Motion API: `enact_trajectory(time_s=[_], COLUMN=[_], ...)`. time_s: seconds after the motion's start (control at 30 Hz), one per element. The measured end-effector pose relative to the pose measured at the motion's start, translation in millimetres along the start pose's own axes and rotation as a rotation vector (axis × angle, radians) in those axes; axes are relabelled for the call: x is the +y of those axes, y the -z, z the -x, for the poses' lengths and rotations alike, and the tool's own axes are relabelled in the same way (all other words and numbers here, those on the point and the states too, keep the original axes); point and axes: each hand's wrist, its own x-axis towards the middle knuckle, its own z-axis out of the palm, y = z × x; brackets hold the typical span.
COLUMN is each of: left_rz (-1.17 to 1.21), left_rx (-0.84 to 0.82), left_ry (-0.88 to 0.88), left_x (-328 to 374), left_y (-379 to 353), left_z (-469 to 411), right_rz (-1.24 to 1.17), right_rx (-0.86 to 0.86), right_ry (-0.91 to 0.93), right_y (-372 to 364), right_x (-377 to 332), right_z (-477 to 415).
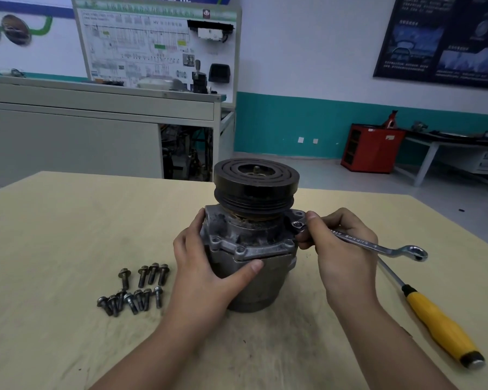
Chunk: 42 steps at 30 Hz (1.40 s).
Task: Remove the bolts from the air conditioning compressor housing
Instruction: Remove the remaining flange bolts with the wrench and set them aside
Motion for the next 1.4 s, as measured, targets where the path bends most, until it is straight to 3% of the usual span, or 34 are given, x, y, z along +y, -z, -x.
enact_trajectory(time_s=[0.27,0.43,0.8,1.03,1.27,1.4], left_rz=[0.011,0.005,-0.005,-0.003,-0.011,-0.003], left_rx=[0.011,0.010,0.008,0.014,0.010,0.009], left_ry=[0.005,0.003,0.003,-0.005,-0.015,-0.018], left_x=[0.2,1.0,-1.2,-1.9,-2.0,-2.4], left_y=[-0.7,-0.6,0.2,-0.7,-0.5,-0.8], left_z=[-0.3,0.3,-0.6,-1.6,-1.3,-1.4], right_rz=[-0.177,-0.240,0.077,0.216,0.047,-0.099], right_rx=[-0.272,-0.313,-0.330,-0.336,-0.366,-0.213], right_ry=[-0.427,-0.638,-0.350,-0.273,-0.343,-0.370], right_y=[19.0,16.2,11.4,4.4,-2.5,-2.9], right_x=[-2.7,0.4,4.0,2.5,1.8,3.8], right_z=[-33.1,-43.6,-54.7,-62.5,-68.2,-67.0])
